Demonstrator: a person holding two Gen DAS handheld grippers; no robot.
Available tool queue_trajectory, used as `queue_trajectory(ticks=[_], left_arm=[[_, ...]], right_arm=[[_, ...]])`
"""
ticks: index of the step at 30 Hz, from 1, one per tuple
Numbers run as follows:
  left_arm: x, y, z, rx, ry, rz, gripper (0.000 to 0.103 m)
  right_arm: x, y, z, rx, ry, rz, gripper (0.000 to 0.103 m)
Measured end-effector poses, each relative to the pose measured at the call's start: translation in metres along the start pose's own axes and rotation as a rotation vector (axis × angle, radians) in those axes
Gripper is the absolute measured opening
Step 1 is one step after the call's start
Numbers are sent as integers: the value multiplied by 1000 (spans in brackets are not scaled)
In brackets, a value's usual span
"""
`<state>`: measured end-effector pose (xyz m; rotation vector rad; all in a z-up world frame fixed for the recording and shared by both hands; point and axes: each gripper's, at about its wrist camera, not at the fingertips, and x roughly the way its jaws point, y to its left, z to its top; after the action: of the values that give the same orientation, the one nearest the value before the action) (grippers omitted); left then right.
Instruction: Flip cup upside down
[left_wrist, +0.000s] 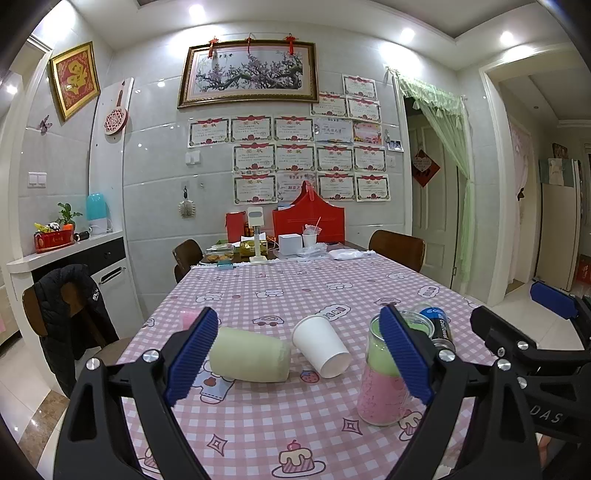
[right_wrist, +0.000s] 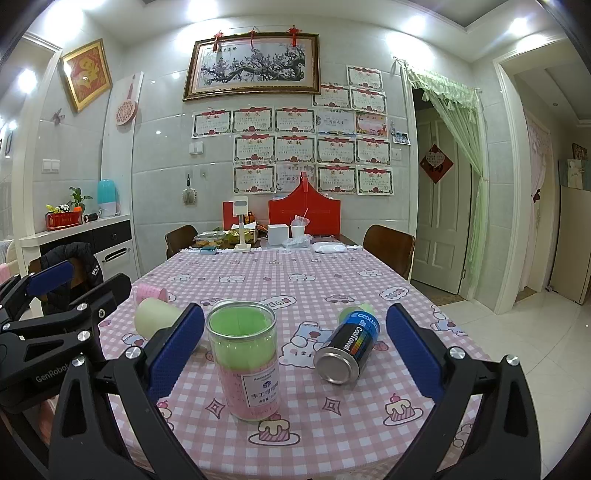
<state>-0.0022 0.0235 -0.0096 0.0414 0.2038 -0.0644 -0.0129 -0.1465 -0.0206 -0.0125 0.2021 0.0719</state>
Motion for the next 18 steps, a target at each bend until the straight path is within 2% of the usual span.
queue_trajectory(ticks=[18], left_arm=[[-1,2,-1,2,0,0,88]], right_arm=[[1,-1,-1,-2,2,0,95]])
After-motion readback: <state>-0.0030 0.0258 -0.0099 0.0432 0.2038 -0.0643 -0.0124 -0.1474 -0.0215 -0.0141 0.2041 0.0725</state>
